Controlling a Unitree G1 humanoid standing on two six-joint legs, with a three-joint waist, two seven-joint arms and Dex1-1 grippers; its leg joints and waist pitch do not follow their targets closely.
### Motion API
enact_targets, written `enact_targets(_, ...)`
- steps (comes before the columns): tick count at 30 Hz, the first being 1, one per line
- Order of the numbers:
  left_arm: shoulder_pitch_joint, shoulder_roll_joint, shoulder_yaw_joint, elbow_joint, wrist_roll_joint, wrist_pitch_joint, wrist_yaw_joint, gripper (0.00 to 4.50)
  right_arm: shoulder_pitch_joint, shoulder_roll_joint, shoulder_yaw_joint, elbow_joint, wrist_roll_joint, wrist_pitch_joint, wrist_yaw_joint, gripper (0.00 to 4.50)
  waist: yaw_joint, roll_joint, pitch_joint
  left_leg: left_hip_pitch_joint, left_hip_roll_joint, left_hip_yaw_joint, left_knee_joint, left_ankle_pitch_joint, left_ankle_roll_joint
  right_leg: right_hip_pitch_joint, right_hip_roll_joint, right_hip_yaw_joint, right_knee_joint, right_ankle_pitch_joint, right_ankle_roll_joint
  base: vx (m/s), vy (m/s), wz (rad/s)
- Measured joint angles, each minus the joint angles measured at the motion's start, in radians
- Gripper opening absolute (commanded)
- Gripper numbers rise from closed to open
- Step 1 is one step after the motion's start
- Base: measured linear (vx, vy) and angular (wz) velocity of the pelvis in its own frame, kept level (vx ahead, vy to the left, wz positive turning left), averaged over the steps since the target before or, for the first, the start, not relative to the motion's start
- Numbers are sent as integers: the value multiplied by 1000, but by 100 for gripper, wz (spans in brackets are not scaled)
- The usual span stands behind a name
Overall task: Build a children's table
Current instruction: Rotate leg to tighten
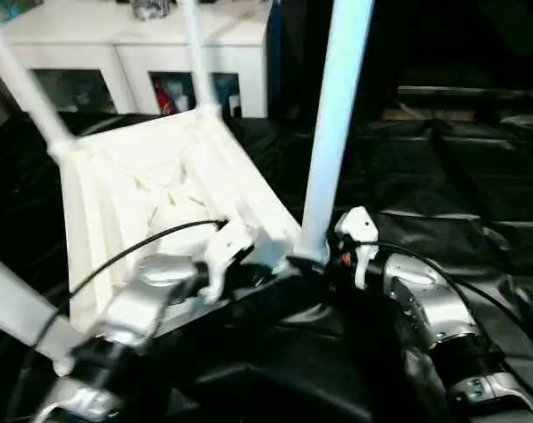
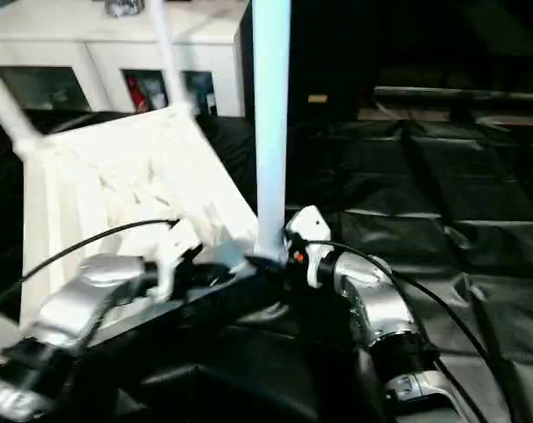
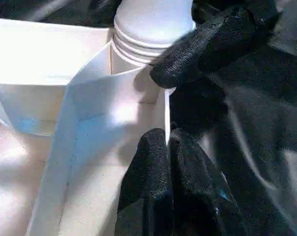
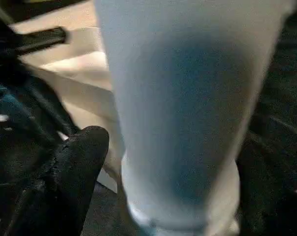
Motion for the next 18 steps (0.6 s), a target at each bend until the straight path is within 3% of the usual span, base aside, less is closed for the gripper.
enact_targets(4,8,51,-3,-5,-25,-1,-103,0,16,-67,46,-59,21,26,146,393,16,2,0,-6,0,1,10,-3,5,-2,-1,0,1,0,0,0,0,0)
enact_targets(10,23,101,-6,-6,-46,-5,-171,0,24,-87,87,-79,19,20,223,393,25,1,0,-4,1,3,13,-5,0,0,-2,2,4,2,-3,0,0,0)
enact_targets(18,25,106,-10,-5,-46,-15,-190,0,24,-66,88,-79,23,33,216,323,27,-3,1,-3,2,5,15,-3,0,0,-2,2,5,3,-3,0,0,0)
